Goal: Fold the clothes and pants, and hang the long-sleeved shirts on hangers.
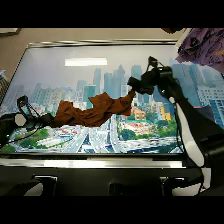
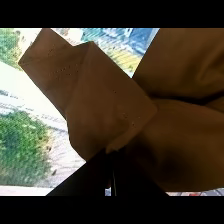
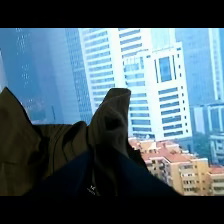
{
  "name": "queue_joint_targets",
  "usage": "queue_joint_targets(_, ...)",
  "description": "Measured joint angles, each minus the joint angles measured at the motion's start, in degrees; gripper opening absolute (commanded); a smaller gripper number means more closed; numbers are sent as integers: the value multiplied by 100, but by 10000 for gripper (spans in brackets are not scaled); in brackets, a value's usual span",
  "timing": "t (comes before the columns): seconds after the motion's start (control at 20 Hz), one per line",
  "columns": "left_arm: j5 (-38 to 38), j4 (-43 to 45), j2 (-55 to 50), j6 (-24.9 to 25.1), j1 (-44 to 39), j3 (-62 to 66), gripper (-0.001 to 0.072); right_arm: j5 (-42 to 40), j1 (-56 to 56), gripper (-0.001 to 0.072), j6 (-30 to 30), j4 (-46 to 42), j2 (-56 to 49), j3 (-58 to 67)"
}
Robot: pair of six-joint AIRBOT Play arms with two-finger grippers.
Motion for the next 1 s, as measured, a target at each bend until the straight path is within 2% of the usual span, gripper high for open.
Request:
queue_joint_targets(0.1,-15,0,-22,0,0,-7,15,-337,-527,420,-426,466,48,46)
queue_joint_targets(0.3,-94,0,-42,-2,0,-11,14,-1239,-1613,419,-1821,1434,81,-166)
queue_joint_targets(0.45,-120,2,-44,-2,0,-11,15,-1596,-2107,419,-2828,2330,90,-852)
queue_joint_targets(0.7,-140,0,-44,-2,0,-11,15,-1139,-1908,421,-3799,3281,59,-1996)
queue_joint_targets(1.0,-142,2,-44,0,0,-11,15,-247,-1119,413,-4094,3578,-203,-2332)
